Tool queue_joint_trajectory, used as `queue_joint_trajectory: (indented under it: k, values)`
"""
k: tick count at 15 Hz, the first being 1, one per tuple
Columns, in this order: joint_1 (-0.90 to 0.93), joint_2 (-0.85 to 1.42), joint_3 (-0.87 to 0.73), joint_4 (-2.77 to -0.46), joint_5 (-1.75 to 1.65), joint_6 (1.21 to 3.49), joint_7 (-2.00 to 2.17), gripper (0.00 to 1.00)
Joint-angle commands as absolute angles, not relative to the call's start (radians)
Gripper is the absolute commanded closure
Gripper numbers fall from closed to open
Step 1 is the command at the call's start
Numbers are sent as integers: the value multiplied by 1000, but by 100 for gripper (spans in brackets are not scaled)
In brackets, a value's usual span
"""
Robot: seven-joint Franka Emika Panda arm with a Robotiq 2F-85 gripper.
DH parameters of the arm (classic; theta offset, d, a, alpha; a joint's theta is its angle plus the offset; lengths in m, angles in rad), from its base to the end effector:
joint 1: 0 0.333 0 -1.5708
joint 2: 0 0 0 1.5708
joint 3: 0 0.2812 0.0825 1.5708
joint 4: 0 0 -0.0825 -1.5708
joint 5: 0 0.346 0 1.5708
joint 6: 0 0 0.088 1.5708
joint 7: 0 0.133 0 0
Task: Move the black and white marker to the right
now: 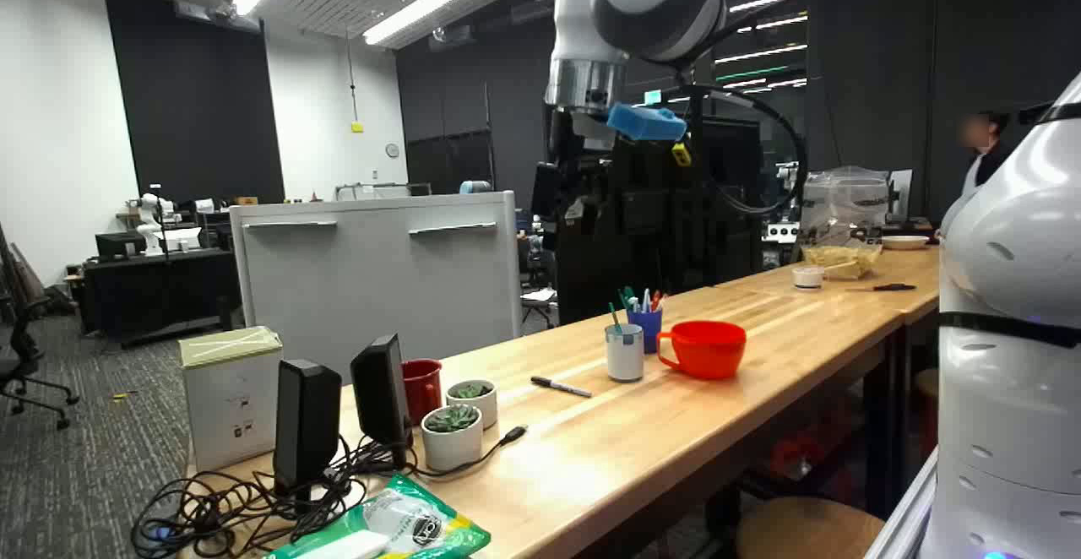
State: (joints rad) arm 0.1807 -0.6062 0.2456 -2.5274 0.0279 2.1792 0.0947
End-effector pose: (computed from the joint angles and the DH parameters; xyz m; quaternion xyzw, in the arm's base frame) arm 0.3468 0.1606 0.4569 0.9803 0.1447 0.1317 0.0261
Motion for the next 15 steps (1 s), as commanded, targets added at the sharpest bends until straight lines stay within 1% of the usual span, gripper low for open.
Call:
queue_joint_trajectory:
  k: [1, 9, 15]
  values:
    - [190, -605, 237, -2525, 21, 2176, 100, 0]
    - [191, -605, 238, -2525, 21, 2176, 100, 0]
    - [164, -521, 199, -2513, -2, 2223, 63, 0]
